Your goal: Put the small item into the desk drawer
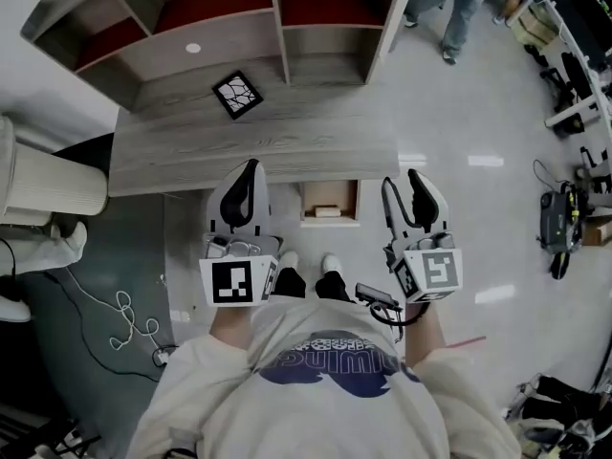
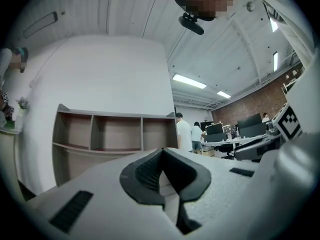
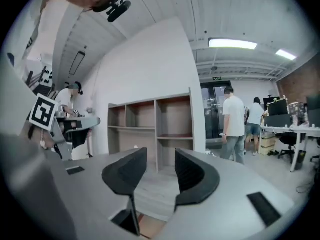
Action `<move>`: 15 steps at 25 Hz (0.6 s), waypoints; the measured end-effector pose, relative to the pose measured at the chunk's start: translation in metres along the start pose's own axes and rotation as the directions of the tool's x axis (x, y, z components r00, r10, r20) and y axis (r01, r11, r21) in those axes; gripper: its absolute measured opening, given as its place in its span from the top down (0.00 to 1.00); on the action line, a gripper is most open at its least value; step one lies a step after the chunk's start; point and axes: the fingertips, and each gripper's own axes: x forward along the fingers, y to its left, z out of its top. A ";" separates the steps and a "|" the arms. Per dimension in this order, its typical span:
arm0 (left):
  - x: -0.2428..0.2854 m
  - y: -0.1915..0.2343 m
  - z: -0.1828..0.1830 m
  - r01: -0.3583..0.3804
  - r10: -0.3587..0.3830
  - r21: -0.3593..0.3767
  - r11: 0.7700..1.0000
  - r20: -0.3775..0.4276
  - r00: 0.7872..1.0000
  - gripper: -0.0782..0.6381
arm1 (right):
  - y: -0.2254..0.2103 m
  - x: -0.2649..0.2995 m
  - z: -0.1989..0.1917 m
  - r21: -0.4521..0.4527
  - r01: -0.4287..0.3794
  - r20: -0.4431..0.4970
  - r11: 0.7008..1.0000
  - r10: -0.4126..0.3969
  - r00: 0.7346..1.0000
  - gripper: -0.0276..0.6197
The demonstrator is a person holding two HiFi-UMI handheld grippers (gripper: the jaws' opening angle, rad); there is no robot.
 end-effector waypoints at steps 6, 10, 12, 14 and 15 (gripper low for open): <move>0.001 -0.015 0.040 0.034 -0.035 0.018 0.999 0.090 0.995 0.88 | 0.006 -0.029 0.065 0.000 0.045 0.185 0.999 -0.044 0.982 0.77; 0.000 -0.020 0.055 0.037 -0.041 0.033 0.999 0.133 0.990 0.88 | 0.016 -0.036 0.089 -0.052 0.063 0.263 0.997 -0.047 0.964 0.84; 0.003 -0.020 0.060 0.041 -0.048 0.049 0.998 0.148 0.988 0.88 | 0.019 -0.032 0.095 -0.095 0.079 0.276 0.992 -0.050 0.960 0.87; 0.008 -0.018 0.065 0.045 -0.055 0.065 0.997 0.160 0.986 0.88 | 0.020 -0.026 0.098 -0.120 0.098 0.280 0.988 -0.061 0.958 0.91; 0.011 -0.017 0.068 0.046 -0.058 0.072 0.996 0.168 0.984 0.88 | 0.020 -0.022 0.100 -0.127 0.109 0.283 0.986 -0.070 0.957 0.93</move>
